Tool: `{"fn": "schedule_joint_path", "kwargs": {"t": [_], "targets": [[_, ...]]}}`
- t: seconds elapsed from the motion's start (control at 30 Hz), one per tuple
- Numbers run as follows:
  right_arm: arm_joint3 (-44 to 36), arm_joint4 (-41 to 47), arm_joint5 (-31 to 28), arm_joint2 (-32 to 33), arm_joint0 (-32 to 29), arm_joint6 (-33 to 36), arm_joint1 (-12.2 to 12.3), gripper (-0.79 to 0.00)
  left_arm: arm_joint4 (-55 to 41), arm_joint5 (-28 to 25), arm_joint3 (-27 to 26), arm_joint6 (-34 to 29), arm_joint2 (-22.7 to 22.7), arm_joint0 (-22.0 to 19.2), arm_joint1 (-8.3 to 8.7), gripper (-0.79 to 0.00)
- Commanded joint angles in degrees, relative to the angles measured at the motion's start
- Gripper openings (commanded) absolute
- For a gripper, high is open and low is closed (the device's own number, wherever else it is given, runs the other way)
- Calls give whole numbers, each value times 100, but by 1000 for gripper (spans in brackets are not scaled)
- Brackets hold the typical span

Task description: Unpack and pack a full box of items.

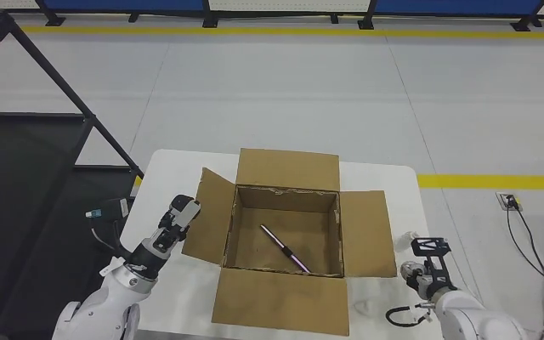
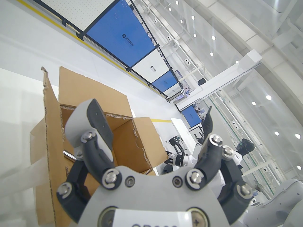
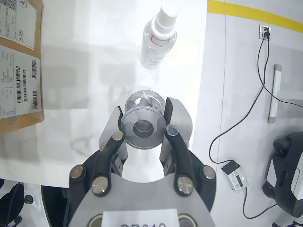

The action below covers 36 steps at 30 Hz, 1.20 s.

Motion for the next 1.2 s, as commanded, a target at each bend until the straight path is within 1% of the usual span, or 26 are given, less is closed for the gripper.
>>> {"fn": "schedule_joint_path", "kwargs": {"t": [0.0,0.33,0.37,0.4,0.47,0.5,0.57,0.63,0.67,0.77,0.83,0.87,0.93,1.0,1.07,1.1,1.13,1.17], "targets": [[178,-15,-22,-42,58,-114,-8,-785,0,0,0,0,0,0,0,0],[1009,180,-212,-298,618,17,-45,-785,0,0,0,0,0,0,0,0],[1068,185,-219,-315,658,24,-48,-696,0,0,0,0,0,0,0,0],[1120,195,-225,-327,691,28,-50,-631,0,0,0,0,0,0,0,0],[1185,255,-248,-338,736,28,-56,-588,0,0,0,0,0,0,0,0],[1205,285,-260,-339,749,27,-58,-539,0,0,0,0,0,0,0,0],[1234,308,-273,-331,761,12,-60,-496,0,0,0,0,0,0,0,0],[1243,319,-271,-318,756,-6,-61,-416,0,0,0,0,0,0,0,0],[1241,324,-269,-312,750,-13,-62,-394,0,0,0,0,0,0,0,0],[1204,333,-255,-287,720,-21,-63,-259,0,0,0,0,0,0,0,0],[1152,352,-250,-255,688,-56,-63,-194,0,0,0,0,0,0,0,0],[1126,355,-245,-240,672,-57,-62,-197,0,0,0,0,0,0,0,0],[1060,315,-211,-201,656,-73,-60,-175,0,0,0,0,0,0,0,0],[901,276,-124,-110,629,-166,-57,-135,0,0,0,0,0,0,0,0],[557,203,43,28,554,-312,-55,-89,0,0,0,0,0,0,0,0],[315,154,121,94,499,-391,-55,-80,0,0,0,0,0,0,0,0],[38,77,182,150,434,-460,-54,-108,0,0,0,0,0,0,0,0],[-268,-15,252,197,371,-530,-54,-105,0,0,0,0,0,0,0,0]]}}
